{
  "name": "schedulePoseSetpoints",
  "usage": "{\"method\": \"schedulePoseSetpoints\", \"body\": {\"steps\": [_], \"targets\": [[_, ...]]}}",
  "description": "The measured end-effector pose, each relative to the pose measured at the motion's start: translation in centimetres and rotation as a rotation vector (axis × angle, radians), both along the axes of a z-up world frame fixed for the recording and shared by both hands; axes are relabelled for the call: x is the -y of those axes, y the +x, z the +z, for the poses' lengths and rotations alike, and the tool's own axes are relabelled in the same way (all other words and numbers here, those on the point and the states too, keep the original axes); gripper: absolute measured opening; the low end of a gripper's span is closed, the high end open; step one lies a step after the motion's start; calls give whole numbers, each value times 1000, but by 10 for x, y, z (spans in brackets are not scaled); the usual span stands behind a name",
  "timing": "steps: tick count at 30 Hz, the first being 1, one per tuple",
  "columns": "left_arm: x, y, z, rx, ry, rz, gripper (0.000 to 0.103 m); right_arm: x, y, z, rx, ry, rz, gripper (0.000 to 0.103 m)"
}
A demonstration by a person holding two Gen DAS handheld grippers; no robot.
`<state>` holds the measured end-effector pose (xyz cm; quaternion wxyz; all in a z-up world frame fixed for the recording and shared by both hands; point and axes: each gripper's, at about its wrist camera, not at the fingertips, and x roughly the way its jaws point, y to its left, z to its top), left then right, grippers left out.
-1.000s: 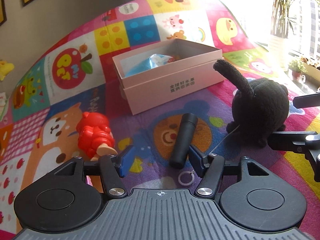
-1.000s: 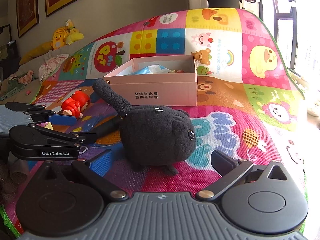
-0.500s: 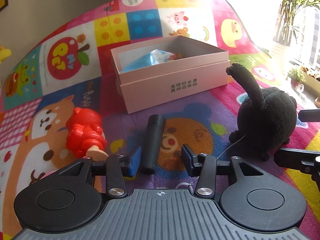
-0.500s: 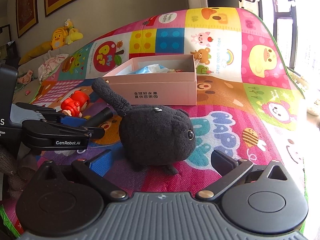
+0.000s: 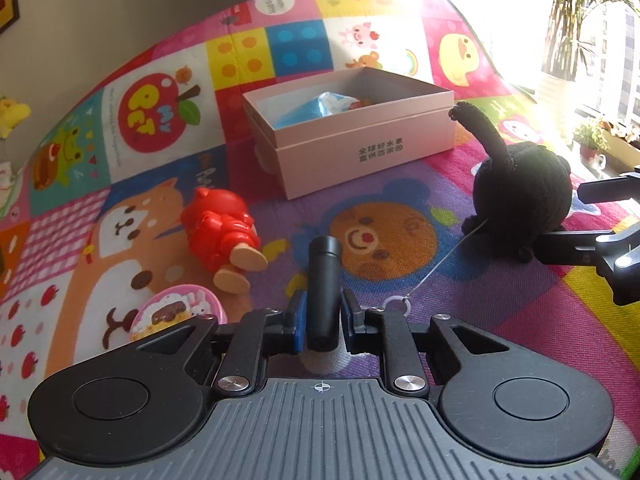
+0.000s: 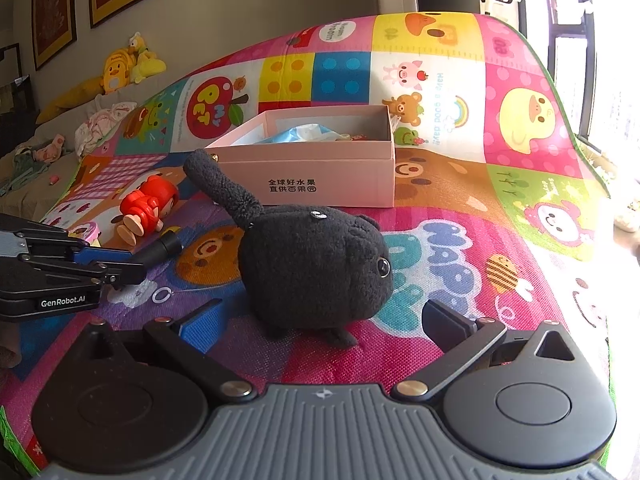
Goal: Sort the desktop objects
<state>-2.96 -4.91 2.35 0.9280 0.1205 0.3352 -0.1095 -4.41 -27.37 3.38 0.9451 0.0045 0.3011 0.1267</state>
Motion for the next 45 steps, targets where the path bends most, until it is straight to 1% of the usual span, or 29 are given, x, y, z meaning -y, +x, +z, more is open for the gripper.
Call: {"method": "schedulePoseSetpoints", "body": {"steps": [3, 5, 6, 7, 9, 10, 11, 13, 14, 15, 16, 18, 20, 21, 24, 25, 26, 28, 31, 32, 33, 35, 38, 39, 42, 45], "targets": [[-6, -1, 5, 24, 14, 49, 24, -1, 0, 0, -2, -5, 0, 103], [-7, -3, 8, 38, 16, 58, 31, -1, 0, 0, -2, -7, 0, 103], [-6, -5, 10, 38, 11, 49, 38, -1, 1, 0, -3, -6, 1, 103], [-5, -7, 10, 37, 8, 36, 42, -1, 1, 0, -4, -6, 0, 103], [-3, -10, 8, 23, 4, 16, 42, -1, 1, 0, -5, -6, 0, 103], [-2, -10, 5, 12, -2, 12, 45, -1, 1, 0, -4, -6, 0, 103], [-1, -11, 4, 11, -4, 15, 48, -1, 1, 0, -4, -6, 0, 103], [0, -11, 2, 21, 5, 34, 57, -1, 1, -1, -5, -7, 0, 103], [-1, -11, 2, 21, -4, 44, 59, -1, 1, 0, -6, -8, 0, 103], [-2, -10, 2, 21, -6, 51, 63, -1, 2, -1, -8, -8, 1, 103], [-3, -9, 2, 23, 0, 57, 68, -1, 2, -1, -9, -8, 1, 103], [-5, -6, 0, 27, 20, 75, 73, -2, 2, -1, -9, -9, 2, 103], [-9, -4, -1, 14, 15, 87, 73, -2, 3, -1, -11, -8, 2, 103], [-12, -3, -2, -1, -2, 90, 73, -2, 3, -1, -11, -8, 2, 103], [-13, -3, -4, -39, -44, 72, 67, -2, 3, -1, -14, -10, 4, 103], [-12, -5, -4, -42, -53, 62, 68, -2, 3, -1, -14, -10, 4, 103], [-10, -7, -3, -38, -59, 50, 69, -2, 3, -1, -15, -10, 4, 103], [-7, -12, 1, -31, -85, 13, 73, -2, 3, -1, -15, -10, 4, 103], [-3, -16, 8, -38, -162, -72, 73, -2, 3, -1, -14, -10, 3, 103], [-1, -17, 9, -43, -175, -87, 73, -2, 3, -1, -14, -10, 3, 103], [2, -18, 9, -42, -173, -92, 73, -2, 3, -1, -14, -10, 4, 103], [6, -18, 7, -32, -146, -84, 73, -2, 3, -2, -12, -9, 3, 103], [9, -14, 2, -5, -68, -35, 73, -2, 3, -2, -12, -8, 2, 103], [8, -11, 1, 1, -45, -17, 72, -2, 3, -2, -13, -9, 3, 103], [3, -4, -2, -4, -32, 20, 70, -3, 4, -2, -17, -17, 2, 103], [0, -4, -5, 1, -4, 29, 68, -4, 6, -3, -29, -26, 10, 103]]}}
